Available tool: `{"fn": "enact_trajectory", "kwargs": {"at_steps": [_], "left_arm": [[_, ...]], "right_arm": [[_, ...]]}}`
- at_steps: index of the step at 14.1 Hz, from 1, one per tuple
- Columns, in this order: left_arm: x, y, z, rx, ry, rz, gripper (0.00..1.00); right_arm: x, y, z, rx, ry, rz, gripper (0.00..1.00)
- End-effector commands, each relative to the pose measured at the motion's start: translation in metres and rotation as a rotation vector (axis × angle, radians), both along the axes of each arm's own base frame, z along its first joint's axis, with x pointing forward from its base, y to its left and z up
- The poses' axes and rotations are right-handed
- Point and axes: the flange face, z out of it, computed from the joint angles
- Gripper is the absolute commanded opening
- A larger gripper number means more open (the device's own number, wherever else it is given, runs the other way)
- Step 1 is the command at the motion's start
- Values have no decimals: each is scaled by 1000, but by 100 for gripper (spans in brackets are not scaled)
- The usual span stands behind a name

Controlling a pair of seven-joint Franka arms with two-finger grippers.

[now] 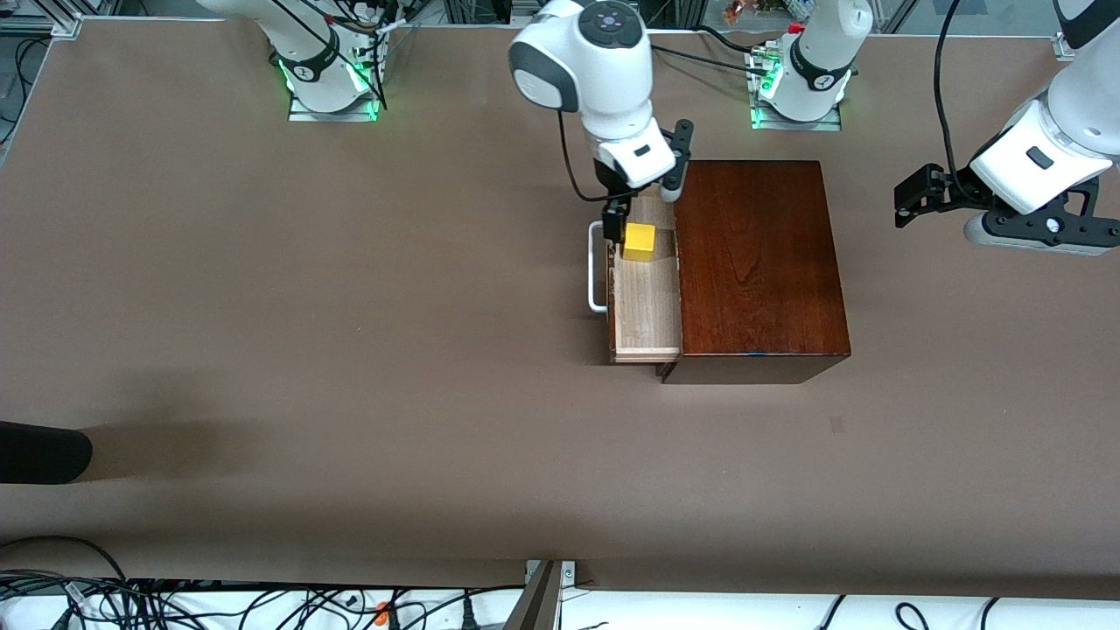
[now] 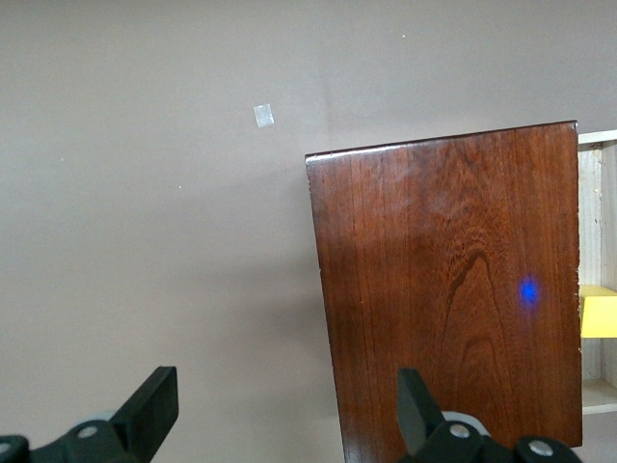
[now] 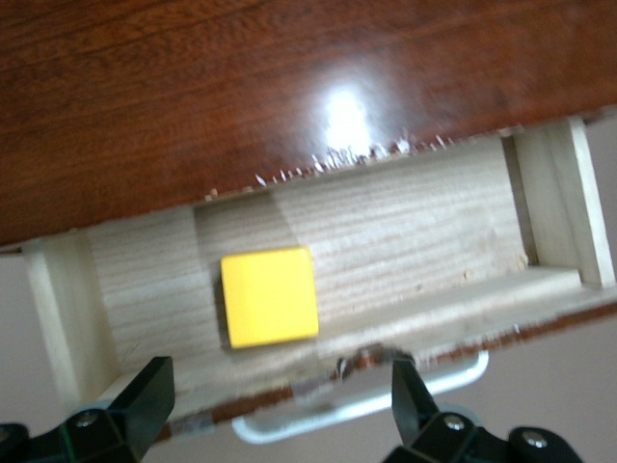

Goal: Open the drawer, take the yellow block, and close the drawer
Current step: 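Move the right gripper over the yellow cube in the drawer, then lower the right gripper and grasp the yellow cube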

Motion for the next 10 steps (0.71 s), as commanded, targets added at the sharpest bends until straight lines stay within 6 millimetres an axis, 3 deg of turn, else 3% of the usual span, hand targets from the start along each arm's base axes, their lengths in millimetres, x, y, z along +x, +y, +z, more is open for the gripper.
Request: {"fn": "enact_trajectory", "kwargs": {"at_steps": [1, 3, 7, 10], "left_arm": [[-7, 0, 5, -10, -3, -15, 100], [-7, 0, 5, -10, -3, -13, 100], [-7, 0, 6, -10, -5, -12, 100], [-7, 0, 8, -10, -5, -9, 100]], "right_arm": [[8, 13, -11, -15, -26, 59, 100], [7, 25, -23, -15, -21, 61, 100], [1, 31, -48, -37, -2, 54, 100], [3, 32, -55, -39, -4, 59, 100]]}}
